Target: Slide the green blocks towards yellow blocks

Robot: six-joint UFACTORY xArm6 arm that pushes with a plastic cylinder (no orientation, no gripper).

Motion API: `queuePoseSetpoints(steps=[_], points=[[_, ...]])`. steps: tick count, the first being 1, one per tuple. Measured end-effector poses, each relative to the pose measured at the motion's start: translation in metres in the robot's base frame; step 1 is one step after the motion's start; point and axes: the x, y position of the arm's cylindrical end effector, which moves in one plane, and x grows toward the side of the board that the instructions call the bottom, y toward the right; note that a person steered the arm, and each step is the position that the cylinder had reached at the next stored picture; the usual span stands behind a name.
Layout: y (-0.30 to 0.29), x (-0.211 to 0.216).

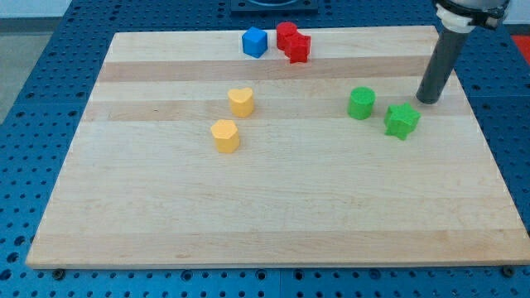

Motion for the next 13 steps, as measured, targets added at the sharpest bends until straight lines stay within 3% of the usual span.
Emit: queuePoseSetpoints(steps=[1, 4, 8, 9, 12, 13], points=[[-0.041, -0.005], [-0.050, 0.005], [-0.150, 0.021], [-0.136, 0.021], [-0.217, -0.004], [-0.101, -0.005]])
